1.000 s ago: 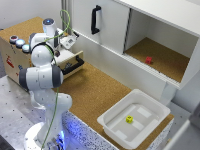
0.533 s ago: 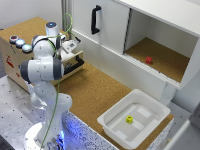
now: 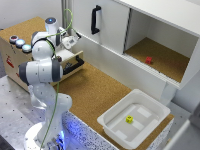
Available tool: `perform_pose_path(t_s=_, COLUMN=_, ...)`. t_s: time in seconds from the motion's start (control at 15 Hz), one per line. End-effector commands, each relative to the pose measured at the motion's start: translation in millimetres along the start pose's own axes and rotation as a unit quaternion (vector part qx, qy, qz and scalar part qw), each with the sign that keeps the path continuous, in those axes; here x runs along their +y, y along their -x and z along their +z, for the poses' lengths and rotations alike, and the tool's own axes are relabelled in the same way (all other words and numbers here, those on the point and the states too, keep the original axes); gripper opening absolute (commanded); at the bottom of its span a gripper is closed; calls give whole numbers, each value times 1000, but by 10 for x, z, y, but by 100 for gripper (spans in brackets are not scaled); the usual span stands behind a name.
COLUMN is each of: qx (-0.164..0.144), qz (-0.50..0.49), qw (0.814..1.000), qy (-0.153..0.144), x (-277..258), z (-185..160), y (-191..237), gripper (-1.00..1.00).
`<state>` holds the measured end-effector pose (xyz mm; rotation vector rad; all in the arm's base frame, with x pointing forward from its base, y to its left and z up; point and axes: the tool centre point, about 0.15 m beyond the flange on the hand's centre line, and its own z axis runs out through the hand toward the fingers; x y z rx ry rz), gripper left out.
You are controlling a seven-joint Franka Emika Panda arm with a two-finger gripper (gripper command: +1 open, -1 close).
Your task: Put the grasped purple object in the drawer
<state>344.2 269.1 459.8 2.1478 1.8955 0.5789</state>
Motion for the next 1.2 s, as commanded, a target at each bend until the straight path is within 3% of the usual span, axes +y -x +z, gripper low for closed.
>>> perform_pose_path(t_s=0.0, qx=-100, qz=101, qw=988, qy=63, x=141, z=-527, y=729, gripper=100)
perform_pose_path(t_s=0.2, qx=-161, qz=188, qw=967, qy=60, x=146, z=-440, y=1315, gripper=100)
perform_pose_path(t_s=0.4, qx=-187, qz=290, qw=937, qy=59, x=94, z=-427, y=1948, gripper=100)
perform_pose_path(t_s=0.6, qx=-202, qz=394, qw=895, qy=58, x=-66, z=-434, y=2648, gripper=100)
perform_pose_path(t_s=0.8, qx=-227, qz=442, qw=866, qy=53, x=-181, z=-430, y=3230, gripper=100)
perform_pose_path(t_s=1.13, qx=-245, qz=455, qw=855, qy=34, x=-278, z=-330, y=4176, gripper=100)
